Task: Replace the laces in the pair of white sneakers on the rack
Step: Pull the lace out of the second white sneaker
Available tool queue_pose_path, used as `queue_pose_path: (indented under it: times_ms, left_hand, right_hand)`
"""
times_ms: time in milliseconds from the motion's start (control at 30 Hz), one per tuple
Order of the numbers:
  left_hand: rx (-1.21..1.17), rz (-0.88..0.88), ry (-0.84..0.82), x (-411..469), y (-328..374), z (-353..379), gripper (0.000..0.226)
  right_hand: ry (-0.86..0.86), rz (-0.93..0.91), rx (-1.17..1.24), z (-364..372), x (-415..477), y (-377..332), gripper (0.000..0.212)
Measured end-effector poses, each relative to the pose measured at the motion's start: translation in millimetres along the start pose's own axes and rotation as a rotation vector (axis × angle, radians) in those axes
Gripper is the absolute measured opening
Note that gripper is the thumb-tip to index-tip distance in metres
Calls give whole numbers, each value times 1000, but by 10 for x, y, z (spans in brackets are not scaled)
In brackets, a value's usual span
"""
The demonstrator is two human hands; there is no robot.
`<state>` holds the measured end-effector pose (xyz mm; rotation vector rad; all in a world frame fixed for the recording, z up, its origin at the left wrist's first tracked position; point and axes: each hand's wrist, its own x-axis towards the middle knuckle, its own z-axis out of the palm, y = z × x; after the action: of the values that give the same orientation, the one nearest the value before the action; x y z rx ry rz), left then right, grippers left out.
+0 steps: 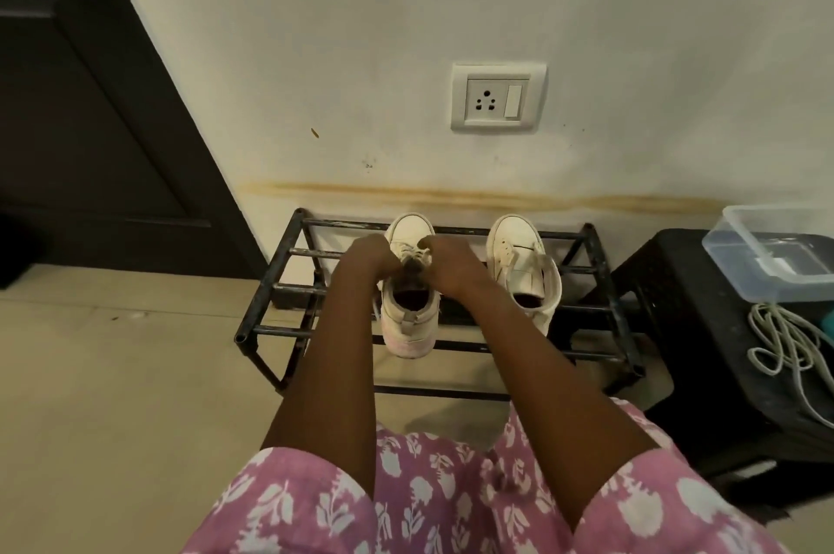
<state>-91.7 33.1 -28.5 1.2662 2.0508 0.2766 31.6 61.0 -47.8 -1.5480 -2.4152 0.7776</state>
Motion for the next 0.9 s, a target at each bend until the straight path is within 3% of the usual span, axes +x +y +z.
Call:
queue_pose_path:
  times_ms: [100, 267, 433, 533, 667, 833, 900]
  left_hand:
    - [9, 56, 89, 16, 7, 54, 33]
    - [-147, 0, -26, 98, -45, 12, 22]
    - [-304, -18, -75, 128, -120, 0, 22]
    - [-334, -20, -22, 117, -118, 49, 26]
    - [-199, -32, 125, 107, -86, 136, 43]
    - [-160, -52, 74, 123, -64, 147, 41]
    - [-205, -63, 48, 127, -68, 141, 40]
  right_hand:
    - [102, 3, -90, 193, 25, 5, 26]
    - [220, -27, -188, 263, 89, 67, 25]
    - [324, 41, 33, 263, 39, 41, 27]
    - [359, 51, 91, 241, 30, 32, 28]
    - [326, 32, -145, 293, 64, -14, 28]
    - [471, -100, -339, 333, 119, -41, 25]
    - [445, -195, -377, 309, 145, -12, 28]
